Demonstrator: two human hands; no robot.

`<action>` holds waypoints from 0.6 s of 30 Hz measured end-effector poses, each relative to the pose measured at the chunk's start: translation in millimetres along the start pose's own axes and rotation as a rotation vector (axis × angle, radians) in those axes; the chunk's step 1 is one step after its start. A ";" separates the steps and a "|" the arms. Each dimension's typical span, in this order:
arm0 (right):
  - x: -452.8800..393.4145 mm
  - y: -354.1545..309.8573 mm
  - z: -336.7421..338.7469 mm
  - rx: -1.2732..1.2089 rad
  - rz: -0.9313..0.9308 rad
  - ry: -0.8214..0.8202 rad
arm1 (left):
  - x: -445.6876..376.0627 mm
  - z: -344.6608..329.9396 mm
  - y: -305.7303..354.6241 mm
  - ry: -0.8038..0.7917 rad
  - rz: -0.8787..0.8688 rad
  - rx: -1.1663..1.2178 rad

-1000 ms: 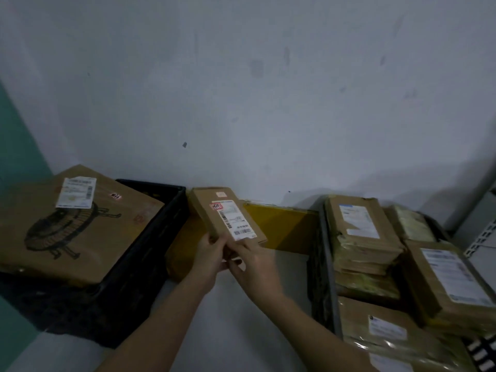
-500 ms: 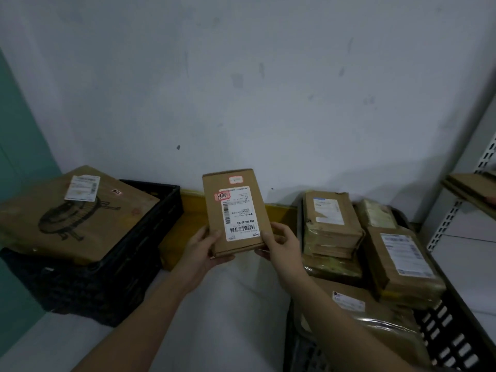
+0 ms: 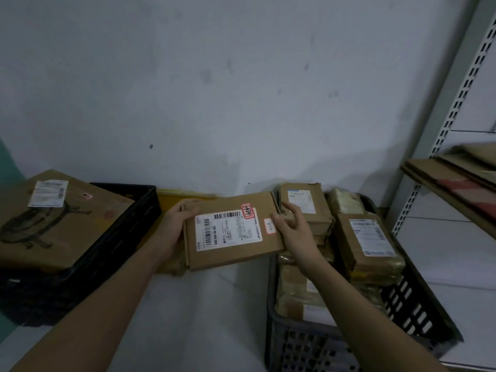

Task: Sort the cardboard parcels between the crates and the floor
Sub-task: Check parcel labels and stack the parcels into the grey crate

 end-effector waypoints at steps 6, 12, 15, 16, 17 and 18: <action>0.3 1.3 18.5 -0.157 -0.001 0.096 | -2.3 -30.8 3.3 -0.049 -0.022 0.066; -0.6 8.8 58.5 -0.066 -0.125 0.157 | 5.5 -60.9 -8.5 -0.138 -0.018 -0.147; 0.2 -2.0 82.5 0.220 0.033 0.277 | 11.0 -82.0 -12.7 -0.204 0.000 -0.188; 1.9 -6.8 89.1 0.323 0.076 0.292 | 13.3 -90.5 -14.9 -0.222 0.004 -0.195; 4.3 -11.7 93.9 0.421 0.096 0.294 | 16.9 -99.6 -17.2 -0.237 0.007 -0.201; 5.7 -14.3 99.0 0.514 0.102 0.294 | 20.1 -108.8 -20.9 -0.253 0.007 -0.211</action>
Point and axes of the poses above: each hand's wrist, its own x-axis away from the middle knuckle, its own z-axis out of the back of the hand, y = z × x, the point moved 4 cm from there along -x, towards the middle knuckle, and after that the axes turned 8 degrees about -x, right-handed, at the moved point
